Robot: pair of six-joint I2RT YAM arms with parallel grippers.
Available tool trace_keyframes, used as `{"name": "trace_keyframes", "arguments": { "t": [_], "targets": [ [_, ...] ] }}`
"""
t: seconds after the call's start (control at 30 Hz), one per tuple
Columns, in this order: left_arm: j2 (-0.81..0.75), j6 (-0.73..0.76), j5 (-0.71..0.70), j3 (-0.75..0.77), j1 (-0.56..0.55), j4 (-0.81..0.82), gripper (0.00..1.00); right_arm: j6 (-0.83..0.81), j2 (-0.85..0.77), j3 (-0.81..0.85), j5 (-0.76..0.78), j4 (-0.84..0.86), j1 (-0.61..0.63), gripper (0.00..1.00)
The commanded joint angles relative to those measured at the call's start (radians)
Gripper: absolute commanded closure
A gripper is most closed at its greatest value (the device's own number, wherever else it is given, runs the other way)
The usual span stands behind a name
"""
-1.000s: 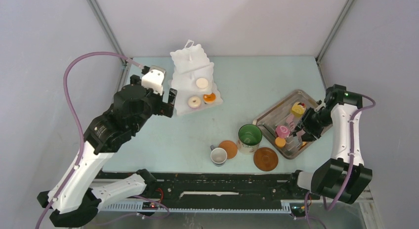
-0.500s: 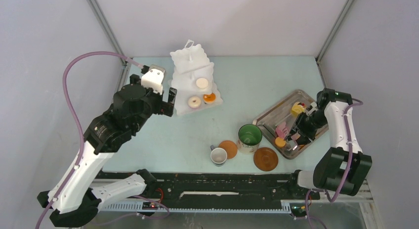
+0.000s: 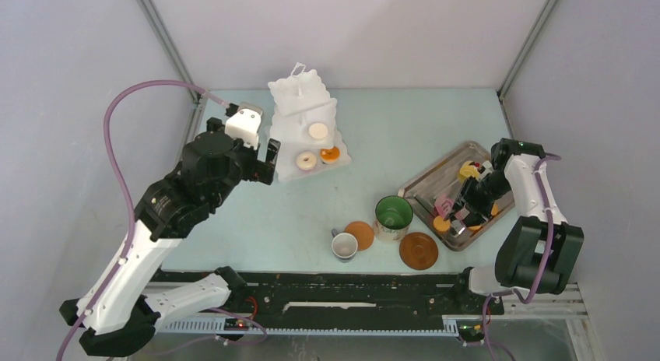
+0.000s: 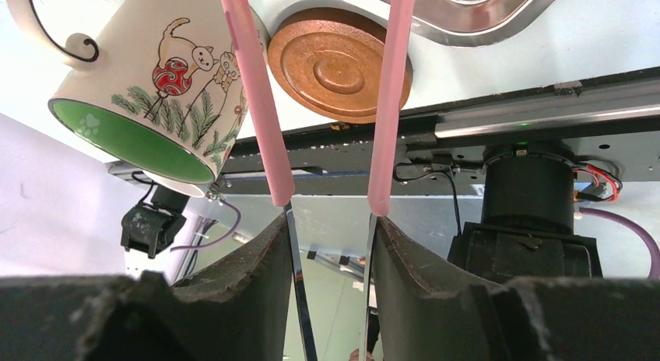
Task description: Serve the afternoon tea
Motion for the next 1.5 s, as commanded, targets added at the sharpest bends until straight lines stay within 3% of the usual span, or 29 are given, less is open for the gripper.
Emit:
{"name": "trace_keyframes", "arguments": {
  "t": [0.0,0.27,0.53,0.8,1.07,1.27,1.47],
  "targets": [
    [0.002,0.019,-0.020,0.040,0.008,0.015,0.02,0.000,0.015,0.002,0.020,0.018,0.002,0.58],
    [-0.001,0.029,-0.023,0.039,0.009,0.022,0.02,-0.003,0.054,0.002,0.037,0.059,-0.004,0.60],
    [-0.006,0.035,-0.025,0.043,0.008,0.023,0.02,0.001,0.020,0.001,0.048,0.059,0.008,0.85],
    [-0.016,0.027,-0.022,0.065,0.008,0.024,0.02,0.003,-0.088,0.018,0.051,0.057,0.007,0.99],
    [-0.016,0.012,-0.022,0.112,0.008,0.010,0.02,-0.016,-0.187,0.085,0.002,0.128,0.009,1.00],
    [-0.024,-0.012,-0.053,0.154,0.009,0.001,0.02,0.013,-0.173,0.193,-0.042,0.301,0.165,1.00],
    [-0.024,-0.020,-0.044,0.188,0.008,-0.006,0.02,-0.019,0.043,0.453,0.025,0.416,0.445,1.00]
  ]
}}
